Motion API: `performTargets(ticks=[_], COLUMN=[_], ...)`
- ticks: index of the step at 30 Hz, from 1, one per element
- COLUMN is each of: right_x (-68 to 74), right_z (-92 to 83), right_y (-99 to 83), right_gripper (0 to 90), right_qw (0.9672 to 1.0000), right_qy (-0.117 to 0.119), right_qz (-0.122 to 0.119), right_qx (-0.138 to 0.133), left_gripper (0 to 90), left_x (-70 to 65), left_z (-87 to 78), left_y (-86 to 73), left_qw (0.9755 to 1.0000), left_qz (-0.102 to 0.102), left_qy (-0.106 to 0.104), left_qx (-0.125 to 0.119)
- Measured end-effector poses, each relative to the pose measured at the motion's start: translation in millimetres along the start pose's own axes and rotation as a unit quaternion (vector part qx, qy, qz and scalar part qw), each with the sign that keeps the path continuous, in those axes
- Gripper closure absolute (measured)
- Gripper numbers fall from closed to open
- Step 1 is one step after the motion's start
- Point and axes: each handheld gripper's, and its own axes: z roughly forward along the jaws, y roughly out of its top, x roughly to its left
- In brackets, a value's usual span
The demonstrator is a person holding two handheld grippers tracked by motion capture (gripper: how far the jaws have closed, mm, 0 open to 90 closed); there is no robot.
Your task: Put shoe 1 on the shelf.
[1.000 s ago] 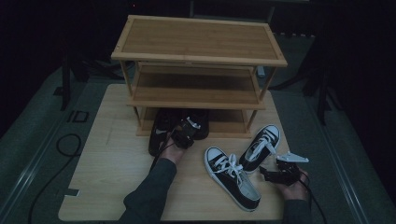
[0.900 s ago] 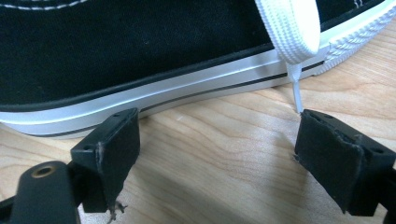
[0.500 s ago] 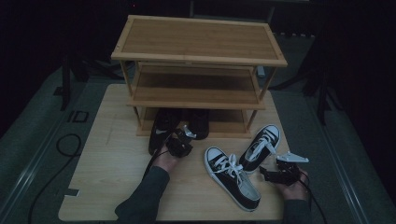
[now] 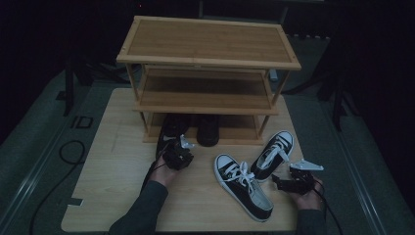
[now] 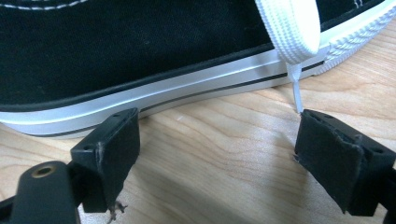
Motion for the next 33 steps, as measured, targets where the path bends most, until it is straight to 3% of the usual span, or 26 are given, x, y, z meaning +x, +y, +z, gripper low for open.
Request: performTargets(ticks=[7,10,16,33], right_x=[0.0,0.1,0.1,0.3], right_z=[0.0,0.0,0.0,-0.2], right_y=[0.0,0.0,0.0,0.0], right_gripper=[13.8,13.8,13.9,13.9], right_qw=[1.0000,1.0000,1.0000,1.0000], right_qy=[0.000,0.000,0.000,0.000], right_qz=[0.000,0.000,0.000,0.001], right_qx=[0.000,0.000,0.000,0.000], left_gripper=[82.6,81.3,79.3,81.5], left_x=[0.6,0.1,-0.1,12.2], left_z=[-9.1,-14.9,-23.3,-39.2], left_y=[-5.8,-10.5,-23.5,-57.4], left_qw=[1.0000,0.9999,0.9998,0.9987], left_qz=[-0.002,0.006,0.012,-0.033], left_qy=[-0.001,0.012,0.001,0.017], left_qx=[-0.001,0.006,0.017,0.034])
